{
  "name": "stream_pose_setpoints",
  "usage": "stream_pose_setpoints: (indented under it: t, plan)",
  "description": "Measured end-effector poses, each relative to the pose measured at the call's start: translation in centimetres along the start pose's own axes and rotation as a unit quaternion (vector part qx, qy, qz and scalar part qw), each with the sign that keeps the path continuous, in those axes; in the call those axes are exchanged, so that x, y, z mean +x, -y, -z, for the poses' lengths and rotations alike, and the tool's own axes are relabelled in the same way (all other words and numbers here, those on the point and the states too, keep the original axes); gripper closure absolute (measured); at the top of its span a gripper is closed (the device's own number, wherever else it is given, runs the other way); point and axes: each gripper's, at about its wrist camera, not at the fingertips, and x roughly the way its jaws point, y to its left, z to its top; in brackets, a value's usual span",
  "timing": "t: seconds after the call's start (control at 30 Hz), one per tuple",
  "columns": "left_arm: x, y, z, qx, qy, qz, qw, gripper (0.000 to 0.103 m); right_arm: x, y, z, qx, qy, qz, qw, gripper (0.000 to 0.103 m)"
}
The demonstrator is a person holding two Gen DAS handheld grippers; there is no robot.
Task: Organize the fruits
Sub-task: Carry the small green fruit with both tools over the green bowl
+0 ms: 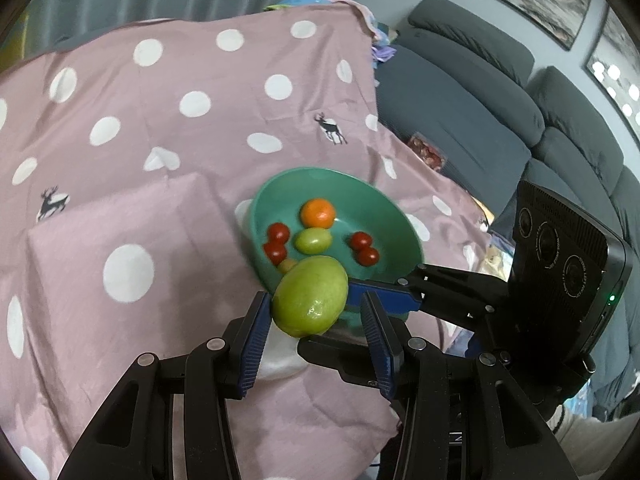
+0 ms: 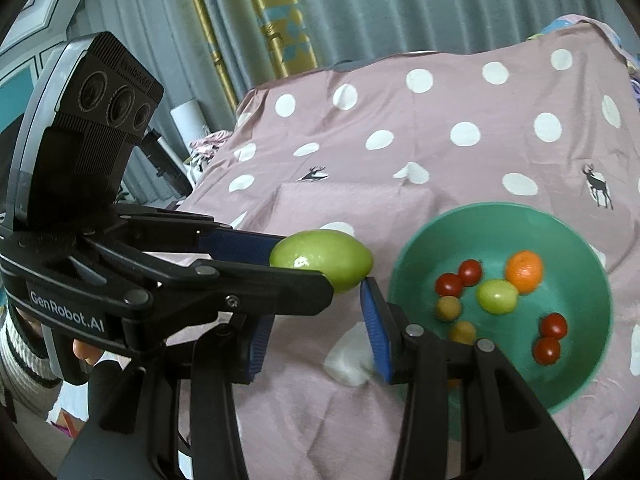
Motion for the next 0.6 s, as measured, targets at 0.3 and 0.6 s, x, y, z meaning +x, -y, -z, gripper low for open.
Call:
stream_pose_setpoints:
  t: [0.3, 0.6]
  plan:
    - [2.2, 2.6, -1.7, 0.028, -0.014, 0.008, 0.9995, 0.057, -2.1, 2.6, 0.8, 0.023, 0.019, 0.021, 0.999, 0.060]
    - [5.4, 4.9, -3.1, 0.049, -0.034, 0.024, 0.9979, 0.057, -3.7, 5.7, 1.9, 0.049, 0.028, 0.041, 0.998, 0.060]
